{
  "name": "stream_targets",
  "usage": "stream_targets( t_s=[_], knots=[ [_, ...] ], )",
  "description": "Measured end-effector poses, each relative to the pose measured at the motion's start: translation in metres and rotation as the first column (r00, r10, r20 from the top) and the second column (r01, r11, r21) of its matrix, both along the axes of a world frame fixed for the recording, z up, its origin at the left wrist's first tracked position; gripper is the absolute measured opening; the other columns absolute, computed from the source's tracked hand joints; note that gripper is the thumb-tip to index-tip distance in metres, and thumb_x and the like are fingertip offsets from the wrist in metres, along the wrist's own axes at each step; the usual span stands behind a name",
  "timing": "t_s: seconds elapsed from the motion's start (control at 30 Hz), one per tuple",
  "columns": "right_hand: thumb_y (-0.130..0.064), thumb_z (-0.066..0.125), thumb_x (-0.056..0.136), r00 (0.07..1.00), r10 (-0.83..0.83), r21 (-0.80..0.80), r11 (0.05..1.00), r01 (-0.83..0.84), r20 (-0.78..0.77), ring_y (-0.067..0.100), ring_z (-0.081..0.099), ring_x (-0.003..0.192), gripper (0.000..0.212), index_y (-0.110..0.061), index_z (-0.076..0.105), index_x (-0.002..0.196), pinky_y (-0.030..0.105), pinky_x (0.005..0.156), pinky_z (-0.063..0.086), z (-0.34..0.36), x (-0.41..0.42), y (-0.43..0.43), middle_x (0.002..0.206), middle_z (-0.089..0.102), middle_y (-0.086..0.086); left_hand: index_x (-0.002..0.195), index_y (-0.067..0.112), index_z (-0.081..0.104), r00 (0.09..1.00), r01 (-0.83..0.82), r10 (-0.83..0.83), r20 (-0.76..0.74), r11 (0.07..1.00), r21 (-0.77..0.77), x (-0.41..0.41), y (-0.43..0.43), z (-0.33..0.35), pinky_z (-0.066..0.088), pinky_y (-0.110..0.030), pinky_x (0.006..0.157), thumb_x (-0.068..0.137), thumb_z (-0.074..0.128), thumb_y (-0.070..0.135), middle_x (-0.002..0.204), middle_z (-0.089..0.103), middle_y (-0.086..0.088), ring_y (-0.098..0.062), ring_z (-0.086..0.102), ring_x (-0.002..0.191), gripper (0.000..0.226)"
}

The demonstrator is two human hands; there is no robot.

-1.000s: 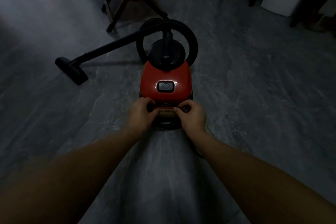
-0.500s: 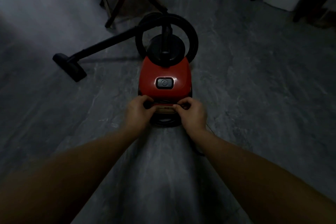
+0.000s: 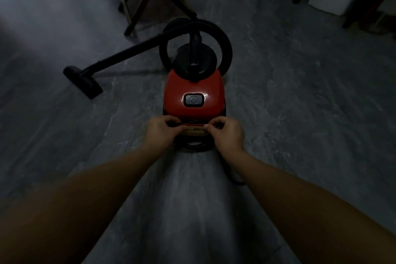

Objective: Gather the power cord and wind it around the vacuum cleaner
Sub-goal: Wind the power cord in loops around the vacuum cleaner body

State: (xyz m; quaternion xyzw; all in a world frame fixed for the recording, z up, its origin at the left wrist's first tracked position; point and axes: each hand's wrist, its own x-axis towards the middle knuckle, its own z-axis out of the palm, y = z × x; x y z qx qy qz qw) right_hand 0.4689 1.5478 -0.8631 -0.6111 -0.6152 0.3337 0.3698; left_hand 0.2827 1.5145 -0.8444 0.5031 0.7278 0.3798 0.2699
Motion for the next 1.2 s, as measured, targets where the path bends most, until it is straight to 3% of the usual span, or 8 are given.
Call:
stream_targets(
  t_s=[0.17,0.37,0.57,0.67,0.93,1.2],
  knots=[
    [-0.03,0.079,0.078,1.0,0.007,-0.017,1.0,-0.007,0.01,0.004,0.062,0.069,0.014,-0.023,0.068,0.083,0.024,0.064,0.053,0.002,-0.001,-0.001,0.073,0.065,-0.01,0.09,0.011,0.07,0.999,-0.011,0.012,-0.043,0.999,0.041,0.006,-0.004,0.0,0.046,-0.014,0.063,0.076,0.082,0.013,0.084,0.067,0.0,-0.012,0.064,0.075,0.018],
    [-0.027,0.079,0.079,0.998,-0.044,-0.003,0.999,0.044,-0.044,0.003,0.059,0.07,0.02,-0.021,0.06,0.083,0.021,0.063,0.049,0.002,-0.003,-0.012,0.075,0.06,-0.012,0.084,0.011,0.062,0.994,0.029,-0.022,-0.109,0.998,0.062,0.009,-0.011,0.006,0.042,-0.004,0.054,0.078,0.079,0.01,0.079,0.061,0.003,0.001,0.054,0.067,0.018],
    [-0.028,0.078,0.08,0.999,-0.021,-0.001,1.0,0.021,-0.025,0.005,0.061,0.068,0.017,-0.02,0.063,0.079,0.019,0.059,0.047,0.004,-0.001,-0.012,0.073,0.063,-0.01,0.082,0.013,0.065,0.996,0.032,-0.027,-0.08,0.997,0.071,0.006,-0.01,0.003,0.042,-0.008,0.057,0.076,0.081,0.012,0.078,0.065,0.0,-0.008,0.06,0.068,0.017],
    [-0.026,0.079,0.079,0.999,-0.035,0.004,0.999,0.035,-0.037,0.003,0.058,0.065,0.019,-0.021,0.061,0.078,0.016,0.057,0.042,0.004,-0.001,-0.012,0.07,0.06,-0.012,0.081,0.015,0.063,0.997,0.021,-0.016,-0.08,0.998,0.067,0.006,-0.01,0.003,0.043,-0.005,0.053,0.076,0.081,0.013,0.075,0.062,0.004,-0.003,0.057,0.066,0.02],
    [-0.027,0.08,0.078,0.996,-0.045,-0.005,0.999,0.045,-0.083,0.01,0.065,0.072,0.019,-0.019,0.064,0.084,0.032,0.067,0.059,-0.002,-0.002,-0.011,0.077,0.065,-0.006,0.081,0.016,0.06,0.991,0.041,-0.028,-0.132,0.994,0.099,0.004,-0.011,0.001,0.039,-0.007,0.053,0.076,0.082,0.015,0.077,0.062,0.004,-0.003,0.056,0.066,0.023],
    [-0.03,0.08,0.078,0.998,-0.046,0.007,0.999,0.046,-0.054,0.004,0.064,0.07,0.017,-0.019,0.068,0.085,0.018,0.061,0.051,0.0,0.001,-0.009,0.074,0.066,-0.01,0.084,0.013,0.067,0.99,0.021,-0.005,-0.142,0.994,0.108,0.002,-0.009,-0.003,0.041,-0.002,0.054,0.076,0.082,0.02,0.078,0.065,0.002,0.001,0.057,0.066,0.019]
  ],
)
